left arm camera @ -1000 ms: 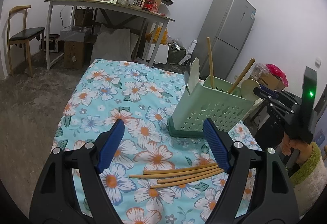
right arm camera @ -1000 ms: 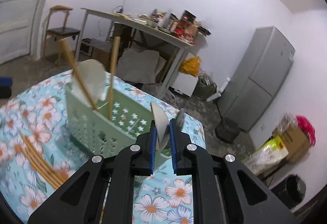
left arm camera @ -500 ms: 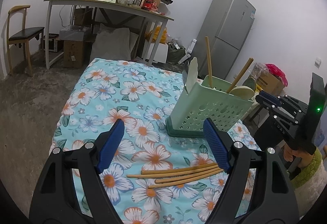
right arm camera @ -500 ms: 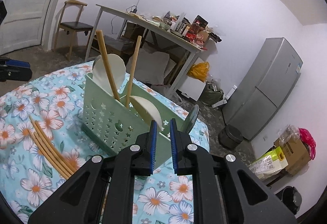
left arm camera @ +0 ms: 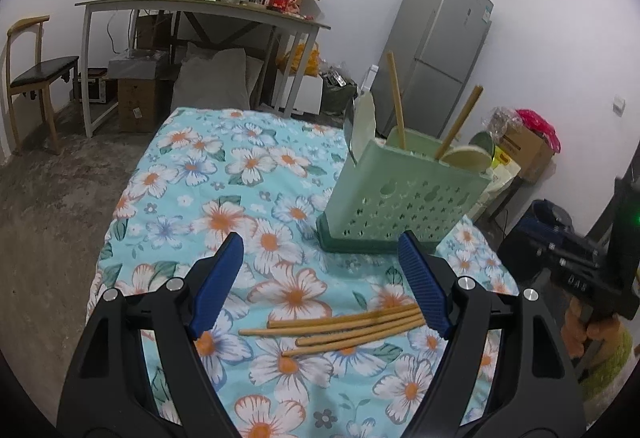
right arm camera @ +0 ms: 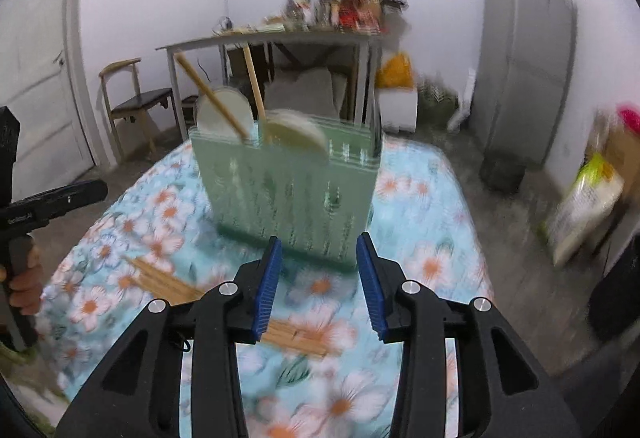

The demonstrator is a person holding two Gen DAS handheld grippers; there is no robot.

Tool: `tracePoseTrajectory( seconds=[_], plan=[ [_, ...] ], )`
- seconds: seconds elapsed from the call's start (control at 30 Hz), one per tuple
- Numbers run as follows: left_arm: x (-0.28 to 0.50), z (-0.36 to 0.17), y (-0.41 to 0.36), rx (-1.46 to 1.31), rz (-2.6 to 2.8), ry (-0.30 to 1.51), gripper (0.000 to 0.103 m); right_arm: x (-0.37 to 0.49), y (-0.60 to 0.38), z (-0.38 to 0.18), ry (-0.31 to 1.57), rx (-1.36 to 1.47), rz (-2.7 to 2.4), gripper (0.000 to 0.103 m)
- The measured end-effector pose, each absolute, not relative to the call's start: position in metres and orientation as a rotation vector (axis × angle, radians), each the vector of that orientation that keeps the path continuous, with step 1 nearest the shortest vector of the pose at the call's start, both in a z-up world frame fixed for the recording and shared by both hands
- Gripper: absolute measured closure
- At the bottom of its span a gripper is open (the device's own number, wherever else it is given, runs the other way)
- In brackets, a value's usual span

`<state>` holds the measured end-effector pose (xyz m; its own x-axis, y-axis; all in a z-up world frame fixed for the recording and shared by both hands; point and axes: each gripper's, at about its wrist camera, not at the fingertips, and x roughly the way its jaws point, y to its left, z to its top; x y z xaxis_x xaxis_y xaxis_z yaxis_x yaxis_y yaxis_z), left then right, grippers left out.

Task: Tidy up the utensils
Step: 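Move both open tools back toward the bamboo chopsticks on the cloth, then close the left tool on one bamboo chopstick and lift it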

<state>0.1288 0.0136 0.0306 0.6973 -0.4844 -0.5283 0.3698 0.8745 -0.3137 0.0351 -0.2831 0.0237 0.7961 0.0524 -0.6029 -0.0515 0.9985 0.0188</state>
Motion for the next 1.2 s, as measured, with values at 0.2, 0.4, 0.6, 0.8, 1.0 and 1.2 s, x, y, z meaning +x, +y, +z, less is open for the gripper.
tracePoseTrajectory(
  seconds=[0.2,0.4,0.6,0.8,1.0,1.2],
  plan=[
    [0.124,0.012,0.005,-0.161,-0.495,0.712,0.028,0.022,-0.278,-0.027,0.796,0.116,0.028,0.065],
    [0.11,-0.014,-0.009,-0.165,-0.574,0.82,0.028,0.019,-0.271,-0.059,0.881,0.128,-0.008,0.065],
    [0.106,-0.038,-0.021,-0.218,-0.647,0.923,0.046,0.018,-0.275,-0.065,0.892,0.112,-0.024,0.065],
    [0.129,-0.072,-0.007,-0.512,-0.62,1.08,0.055,0.018,-0.286,-0.068,0.894,0.147,-0.023,0.065],
    [0.147,-0.094,0.019,-0.847,-0.575,1.119,0.061,0.019,-0.29,-0.071,0.894,0.17,-0.018,0.065],
    [0.143,-0.106,0.027,-0.932,-0.485,1.143,0.087,0.018,-0.293,-0.071,0.884,0.187,-0.015,0.065]
  ],
)
